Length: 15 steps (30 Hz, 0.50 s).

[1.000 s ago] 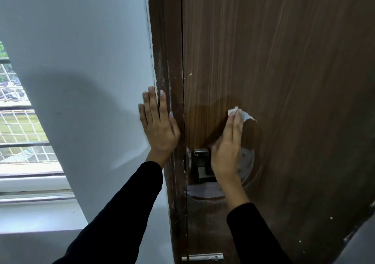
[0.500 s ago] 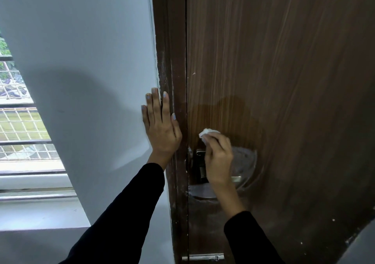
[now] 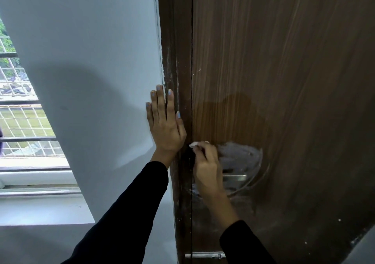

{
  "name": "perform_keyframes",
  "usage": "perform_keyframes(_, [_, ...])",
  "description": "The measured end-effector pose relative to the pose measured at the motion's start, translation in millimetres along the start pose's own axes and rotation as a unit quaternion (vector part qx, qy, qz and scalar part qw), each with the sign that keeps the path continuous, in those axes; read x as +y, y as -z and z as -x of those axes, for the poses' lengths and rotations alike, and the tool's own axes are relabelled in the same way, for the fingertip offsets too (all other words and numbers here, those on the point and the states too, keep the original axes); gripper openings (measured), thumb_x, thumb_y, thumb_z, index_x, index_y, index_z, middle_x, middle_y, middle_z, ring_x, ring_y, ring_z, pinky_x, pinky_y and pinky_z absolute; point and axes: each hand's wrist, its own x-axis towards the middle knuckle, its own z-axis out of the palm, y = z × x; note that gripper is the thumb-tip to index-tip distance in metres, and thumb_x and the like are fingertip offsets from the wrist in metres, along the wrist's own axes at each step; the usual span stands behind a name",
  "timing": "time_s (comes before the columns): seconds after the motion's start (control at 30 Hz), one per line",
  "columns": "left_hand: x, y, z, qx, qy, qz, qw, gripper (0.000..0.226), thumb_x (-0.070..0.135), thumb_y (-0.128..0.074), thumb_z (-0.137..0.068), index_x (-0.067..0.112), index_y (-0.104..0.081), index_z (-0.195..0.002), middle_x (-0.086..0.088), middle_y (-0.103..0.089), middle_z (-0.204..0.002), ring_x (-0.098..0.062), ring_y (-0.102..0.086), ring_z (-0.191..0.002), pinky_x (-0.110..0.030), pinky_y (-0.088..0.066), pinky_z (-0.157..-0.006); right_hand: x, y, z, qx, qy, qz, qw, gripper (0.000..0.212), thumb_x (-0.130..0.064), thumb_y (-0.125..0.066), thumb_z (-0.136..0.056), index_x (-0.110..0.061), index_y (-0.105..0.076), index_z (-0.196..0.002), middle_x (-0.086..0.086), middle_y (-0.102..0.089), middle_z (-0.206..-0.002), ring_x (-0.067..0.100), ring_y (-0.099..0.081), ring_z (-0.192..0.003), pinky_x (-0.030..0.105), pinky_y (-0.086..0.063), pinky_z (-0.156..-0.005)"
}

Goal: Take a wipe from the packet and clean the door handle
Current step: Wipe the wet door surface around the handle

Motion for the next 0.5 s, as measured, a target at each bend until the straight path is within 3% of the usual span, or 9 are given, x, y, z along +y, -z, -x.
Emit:
perform_keyframes(0.13, [0,-1,0,-0.002,-0.001,-0.001,1.000,0.054,0.024,-0.028,-0.097,0.009,-0.021,-0.148,-0.021,-0.027,-0.153,-0.029,-0.014,-0.146,-0.044,-0.011,-0.119,0,15,-22,0.060,-0.032,0.001,0.998,0.020,0.001,-0.057,-0.076,-0.001,-0.071,-0.090,0.012,-0.070,-0.090,0.025,-0.063,-0.082,0.033,-0.056,-0.073])
perform_keyframes(0.23, [-1,-1,1,-0.008,0.000,-0.004,1.000,0.055,0.023,-0.029,-0.096,0.009,-0.021,-0.148,-0.021,-0.027,-0.153,-0.030,-0.014,-0.146,-0.044,-0.010,-0.119,-10,13,-23,0.015,-0.009,-0.010,1.000,0.023,0.004,-0.060,-0.073,-0.003,-0.071,-0.091,0.009,-0.072,-0.090,0.024,-0.065,-0.080,0.030,-0.056,-0.067])
perform_keyframes(0.37, [-1,-1,1,-0.016,0.002,-0.004,1.000,0.054,0.026,-0.025,-0.098,0.011,-0.018,-0.149,-0.021,-0.026,-0.153,-0.031,-0.016,-0.145,-0.044,-0.011,-0.119,-22,-14,17,-0.079,-0.036,-0.038,0.995,0.036,0.003,-0.081,-0.062,0.000,-0.070,-0.096,0.012,-0.071,-0.096,0.026,-0.069,-0.089,0.027,-0.059,-0.067])
perform_keyframes(0.43, [-2,0,-1,-0.021,0.009,-0.004,1.000,0.053,0.027,-0.024,-0.098,0.011,-0.018,-0.149,-0.021,-0.027,-0.153,-0.032,-0.017,-0.145,-0.045,-0.011,-0.119,-21,-22,35,-0.055,-0.113,-0.078,0.989,0.035,-0.003,-0.069,-0.080,-0.006,-0.062,-0.114,0.009,-0.065,-0.114,0.018,-0.063,-0.104,0.010,-0.050,-0.079])
perform_keyframes(0.5, [0,1,-1,-0.018,0.011,-0.004,1.000,0.053,0.028,-0.024,-0.098,0.011,-0.019,-0.149,-0.021,-0.027,-0.153,-0.032,-0.017,-0.145,-0.045,-0.012,-0.119,-24,-28,48,-0.048,-0.165,-0.074,0.982,0.031,-0.016,-0.046,-0.096,-0.018,-0.048,-0.128,0.004,-0.055,-0.129,0.014,-0.053,-0.118,0.006,-0.042,-0.088])
